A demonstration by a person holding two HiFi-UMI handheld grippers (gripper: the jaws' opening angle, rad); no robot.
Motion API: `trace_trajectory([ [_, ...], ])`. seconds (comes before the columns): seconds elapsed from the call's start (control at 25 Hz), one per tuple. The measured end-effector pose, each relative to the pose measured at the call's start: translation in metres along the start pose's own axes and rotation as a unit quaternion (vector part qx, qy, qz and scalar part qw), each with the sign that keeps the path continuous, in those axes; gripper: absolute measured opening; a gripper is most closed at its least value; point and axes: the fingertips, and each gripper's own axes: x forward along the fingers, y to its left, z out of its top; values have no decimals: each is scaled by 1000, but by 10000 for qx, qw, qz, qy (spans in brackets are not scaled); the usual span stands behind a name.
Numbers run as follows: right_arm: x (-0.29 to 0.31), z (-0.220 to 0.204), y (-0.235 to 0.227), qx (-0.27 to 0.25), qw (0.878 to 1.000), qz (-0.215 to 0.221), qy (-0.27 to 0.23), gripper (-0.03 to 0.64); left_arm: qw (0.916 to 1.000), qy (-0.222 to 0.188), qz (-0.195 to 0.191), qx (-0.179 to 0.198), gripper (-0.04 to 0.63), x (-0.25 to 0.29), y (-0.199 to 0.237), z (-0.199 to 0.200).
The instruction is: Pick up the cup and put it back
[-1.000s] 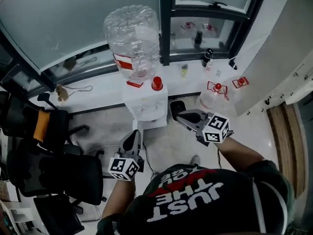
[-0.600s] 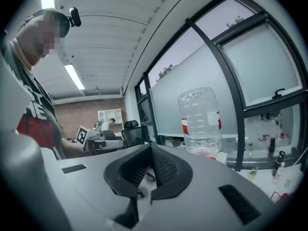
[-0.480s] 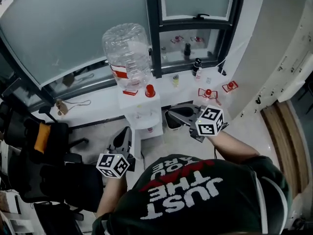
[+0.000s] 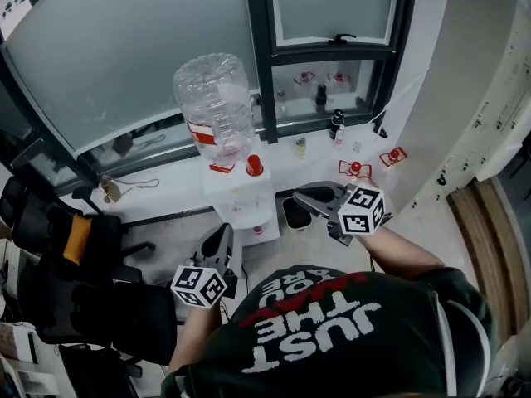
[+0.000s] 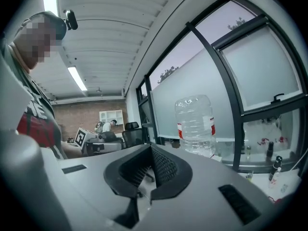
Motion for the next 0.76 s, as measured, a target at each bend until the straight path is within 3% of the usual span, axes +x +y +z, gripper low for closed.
trace_trajectory([
  [0.76,17,-9,5,-66,9999,76,93,32,9998,31,41,-167,6,-8,17,-2],
])
